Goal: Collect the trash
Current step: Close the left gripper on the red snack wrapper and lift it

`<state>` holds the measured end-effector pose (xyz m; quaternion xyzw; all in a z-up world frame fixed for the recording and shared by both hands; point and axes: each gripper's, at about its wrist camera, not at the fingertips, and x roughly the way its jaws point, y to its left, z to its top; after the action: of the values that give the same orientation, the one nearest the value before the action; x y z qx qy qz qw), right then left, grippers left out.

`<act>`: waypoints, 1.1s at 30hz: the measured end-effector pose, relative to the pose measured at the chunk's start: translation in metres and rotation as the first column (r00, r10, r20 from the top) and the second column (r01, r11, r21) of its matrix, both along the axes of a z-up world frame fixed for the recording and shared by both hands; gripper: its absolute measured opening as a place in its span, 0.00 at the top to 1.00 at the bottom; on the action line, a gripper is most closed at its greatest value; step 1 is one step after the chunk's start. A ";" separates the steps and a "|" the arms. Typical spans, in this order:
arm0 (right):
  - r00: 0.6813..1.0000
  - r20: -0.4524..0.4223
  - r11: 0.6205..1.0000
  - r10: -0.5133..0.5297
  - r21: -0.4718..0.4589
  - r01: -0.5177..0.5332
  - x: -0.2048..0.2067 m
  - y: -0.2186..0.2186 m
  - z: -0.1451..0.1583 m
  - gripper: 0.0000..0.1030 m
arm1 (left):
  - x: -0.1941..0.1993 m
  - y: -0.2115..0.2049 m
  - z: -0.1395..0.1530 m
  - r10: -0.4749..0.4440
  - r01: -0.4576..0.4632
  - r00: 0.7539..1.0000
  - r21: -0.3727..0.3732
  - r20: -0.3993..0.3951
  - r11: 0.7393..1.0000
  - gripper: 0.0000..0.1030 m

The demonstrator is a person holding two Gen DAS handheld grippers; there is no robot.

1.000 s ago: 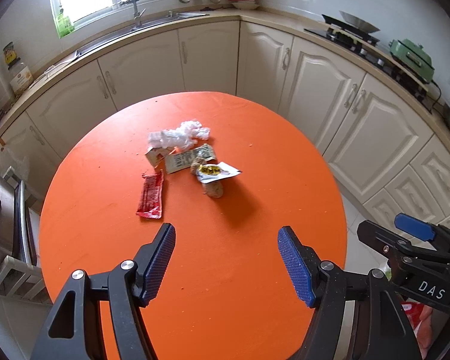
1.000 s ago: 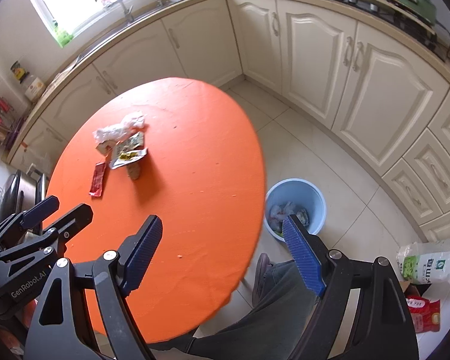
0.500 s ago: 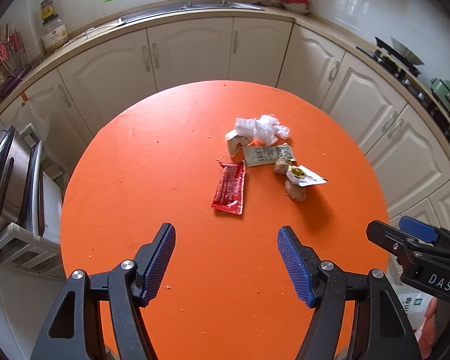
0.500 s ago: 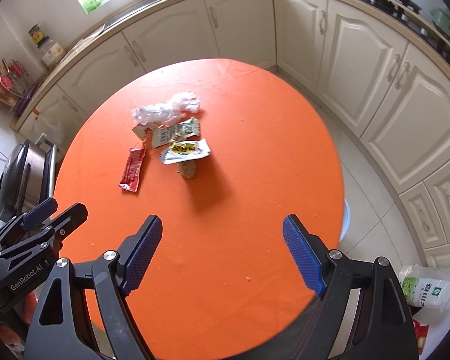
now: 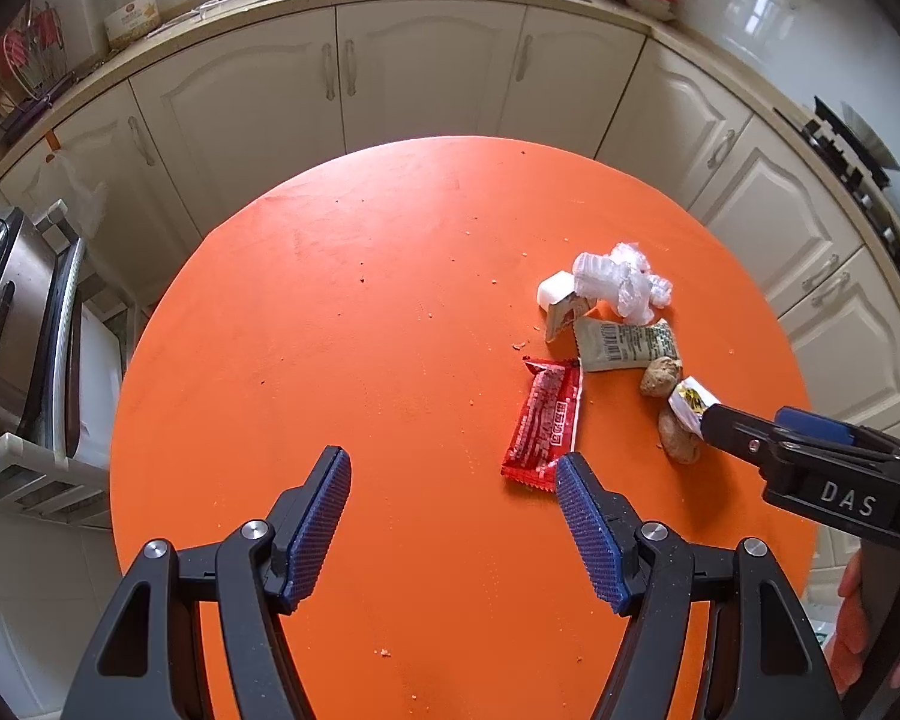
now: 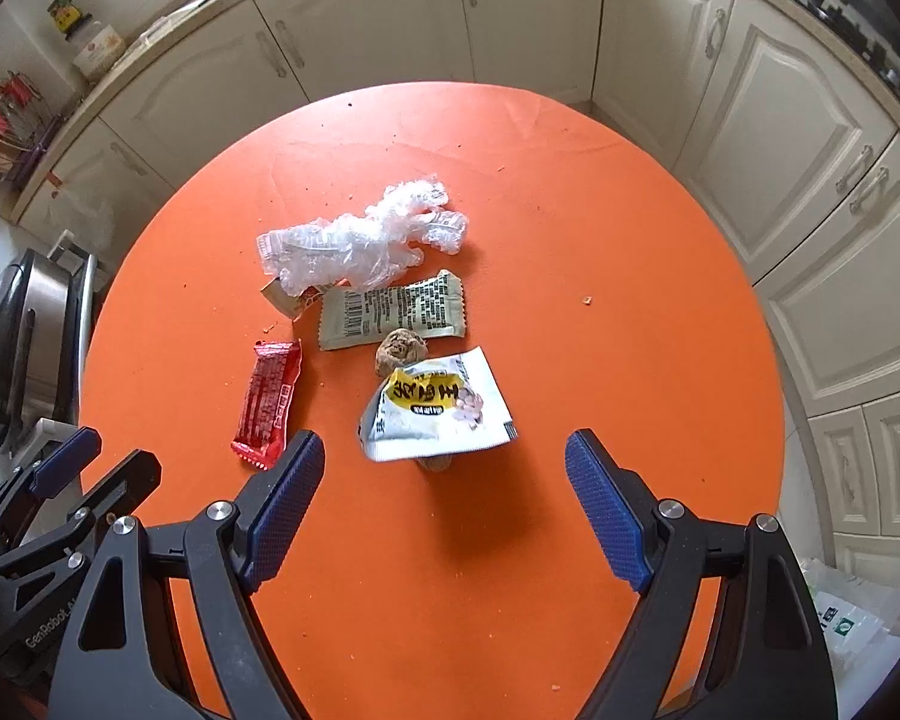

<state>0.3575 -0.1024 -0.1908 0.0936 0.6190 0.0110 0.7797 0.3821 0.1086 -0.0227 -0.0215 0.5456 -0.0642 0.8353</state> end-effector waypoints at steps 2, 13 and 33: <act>1.000 -0.019 1.000 0.005 0.004 -0.005 0.011 0.003 -0.011 0.18 | 0.009 -0.001 -0.007 -0.001 0.001 1.000 -0.004 -0.013 1.000 0.36; 0.998 -0.061 0.996 0.032 0.085 -0.027 0.026 -0.006 -0.039 0.57 | 0.038 -0.016 -0.036 -0.020 0.018 0.997 -0.018 -0.075 1.000 0.36; 1.000 0.005 0.991 -0.028 0.130 0.027 0.001 -0.054 -0.015 0.62 | 0.052 -0.053 -0.070 -0.065 0.067 0.994 0.016 -0.086 0.998 0.81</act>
<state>0.3585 -0.1561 -0.2059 0.1526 0.6128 0.0406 0.7743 0.4343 0.0559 -0.0924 0.0017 0.5818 -0.0857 0.8088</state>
